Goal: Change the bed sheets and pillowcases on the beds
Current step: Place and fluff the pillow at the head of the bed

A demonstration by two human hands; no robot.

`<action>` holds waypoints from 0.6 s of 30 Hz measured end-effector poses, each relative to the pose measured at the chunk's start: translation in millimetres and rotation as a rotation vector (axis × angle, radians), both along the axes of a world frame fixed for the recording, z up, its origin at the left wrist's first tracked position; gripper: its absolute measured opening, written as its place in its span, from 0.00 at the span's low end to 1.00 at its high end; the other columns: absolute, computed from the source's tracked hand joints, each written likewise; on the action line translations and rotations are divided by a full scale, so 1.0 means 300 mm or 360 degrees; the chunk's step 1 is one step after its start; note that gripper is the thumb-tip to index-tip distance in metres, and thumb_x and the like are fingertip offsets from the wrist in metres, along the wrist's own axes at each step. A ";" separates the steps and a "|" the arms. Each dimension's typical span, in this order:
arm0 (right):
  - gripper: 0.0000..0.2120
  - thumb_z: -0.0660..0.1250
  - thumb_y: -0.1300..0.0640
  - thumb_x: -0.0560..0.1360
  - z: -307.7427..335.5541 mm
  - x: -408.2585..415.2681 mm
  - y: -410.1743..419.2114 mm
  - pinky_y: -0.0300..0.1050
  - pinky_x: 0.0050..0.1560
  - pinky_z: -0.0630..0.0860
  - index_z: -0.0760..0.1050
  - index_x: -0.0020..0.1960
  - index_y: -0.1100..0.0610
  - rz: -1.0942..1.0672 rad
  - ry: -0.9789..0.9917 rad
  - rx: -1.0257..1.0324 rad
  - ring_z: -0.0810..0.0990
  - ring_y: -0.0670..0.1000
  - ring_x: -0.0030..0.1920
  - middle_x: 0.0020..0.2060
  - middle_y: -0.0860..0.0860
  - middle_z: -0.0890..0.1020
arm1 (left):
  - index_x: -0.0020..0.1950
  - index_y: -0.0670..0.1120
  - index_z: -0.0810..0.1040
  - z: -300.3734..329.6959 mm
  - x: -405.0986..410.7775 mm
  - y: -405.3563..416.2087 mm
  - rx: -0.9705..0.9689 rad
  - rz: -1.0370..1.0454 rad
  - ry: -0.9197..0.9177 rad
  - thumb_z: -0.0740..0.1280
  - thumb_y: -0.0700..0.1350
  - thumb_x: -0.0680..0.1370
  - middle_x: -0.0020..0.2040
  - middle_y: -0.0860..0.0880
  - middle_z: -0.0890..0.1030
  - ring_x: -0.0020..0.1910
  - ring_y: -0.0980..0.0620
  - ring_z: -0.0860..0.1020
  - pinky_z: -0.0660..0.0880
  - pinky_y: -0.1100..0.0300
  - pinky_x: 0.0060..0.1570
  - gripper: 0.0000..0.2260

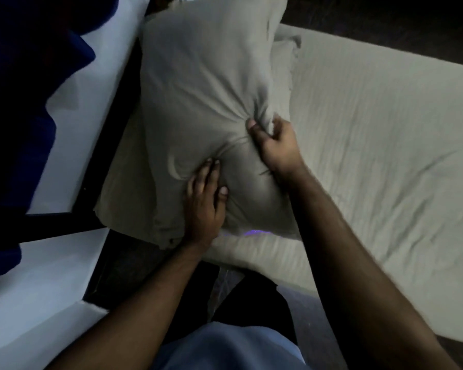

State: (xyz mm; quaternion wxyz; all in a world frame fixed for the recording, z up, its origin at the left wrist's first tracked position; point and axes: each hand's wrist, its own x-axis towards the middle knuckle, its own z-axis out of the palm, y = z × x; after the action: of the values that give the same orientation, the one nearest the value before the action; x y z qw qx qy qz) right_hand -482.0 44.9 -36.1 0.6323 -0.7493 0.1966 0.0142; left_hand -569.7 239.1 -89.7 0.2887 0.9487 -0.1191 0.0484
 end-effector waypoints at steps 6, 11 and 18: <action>0.33 0.61 0.34 0.77 -0.272 -0.137 -0.119 0.56 0.67 0.71 0.70 0.68 0.61 -0.0003 0.0872 -0.0448 0.75 0.64 0.66 0.63 0.64 0.76 | 0.71 0.46 0.76 -0.115 -0.015 -0.067 -0.0084 -0.0109 0.0288 0.63 0.47 0.81 0.71 0.45 0.74 0.68 0.44 0.74 0.70 0.49 0.68 0.18; 0.47 0.57 0.27 0.75 -0.292 -0.124 -0.059 0.53 0.75 0.61 0.51 0.81 0.57 -0.0025 0.0753 -0.0430 0.63 0.61 0.76 0.76 0.63 0.62 | 0.69 0.45 0.76 -0.077 0.030 0.035 0.0011 0.0740 0.0228 0.71 0.58 0.75 0.64 0.39 0.74 0.61 0.39 0.74 0.72 0.48 0.60 0.27; 0.48 0.59 0.21 0.64 -0.421 -0.073 -0.061 0.56 0.70 0.70 0.68 0.73 0.51 -0.0103 0.0984 -0.0344 0.74 0.62 0.67 0.68 0.59 0.74 | 0.82 0.46 0.54 -0.151 0.125 0.184 -0.0679 0.1283 0.1122 0.65 0.78 0.65 0.79 0.42 0.63 0.76 0.43 0.65 0.63 0.53 0.74 0.56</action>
State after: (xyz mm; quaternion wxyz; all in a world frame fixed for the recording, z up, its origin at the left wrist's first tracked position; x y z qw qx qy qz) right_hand -503.8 26.6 -162.5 0.4596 -0.7656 0.4033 0.2000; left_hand -532.1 294.3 -135.1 0.4547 0.7988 0.3676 -0.1415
